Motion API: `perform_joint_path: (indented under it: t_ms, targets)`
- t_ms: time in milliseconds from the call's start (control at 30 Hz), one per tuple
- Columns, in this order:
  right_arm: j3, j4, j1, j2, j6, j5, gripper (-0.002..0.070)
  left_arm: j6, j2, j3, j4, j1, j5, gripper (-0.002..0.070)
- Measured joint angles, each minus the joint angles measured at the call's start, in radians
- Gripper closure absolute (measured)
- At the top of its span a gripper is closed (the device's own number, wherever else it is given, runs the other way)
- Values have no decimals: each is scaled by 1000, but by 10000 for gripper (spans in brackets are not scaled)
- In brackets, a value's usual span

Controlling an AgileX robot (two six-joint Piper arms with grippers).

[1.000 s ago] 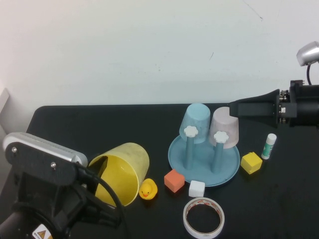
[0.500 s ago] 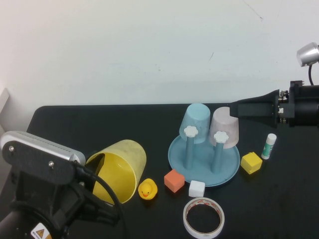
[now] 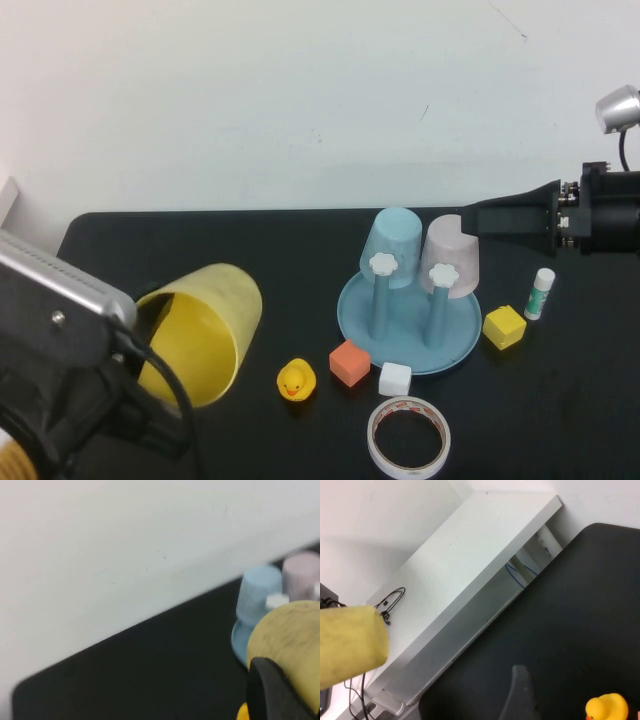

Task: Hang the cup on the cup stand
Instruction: Adjust the cup with two arms

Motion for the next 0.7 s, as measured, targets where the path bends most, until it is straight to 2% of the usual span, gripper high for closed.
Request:
perform_joint_path:
  t_ms: [133, 233, 300, 433, 500, 600, 700]
  targets:
    - [0, 0, 0, 0, 0, 0, 162, 478, -29, -64, -316, 0, -42, 665]
    - [0, 0, 0, 0, 0, 0, 162, 901, -44, -104, -580, 30, -125, 665]
    - [0, 0, 0, 0, 0, 0, 162, 1190, -47, -118, -793, 68, -187, 665]
    - [0, 0, 0, 0, 0, 0, 162, 1854, -42, -124, -1371, 176, -286, 665]
    - [0, 0, 0, 0, 0, 0, 162, 2125, -25, -124, -1580, 215, -322, 665]
    - [0, 0, 0, 0, 0, 0, 162, 2280, 7, -113, -1732, 238, -446, 665]
    - [0, 0, 0, 0, 0, 0, 162, 2254, 42, -73, -1721, 240, -641, 665]
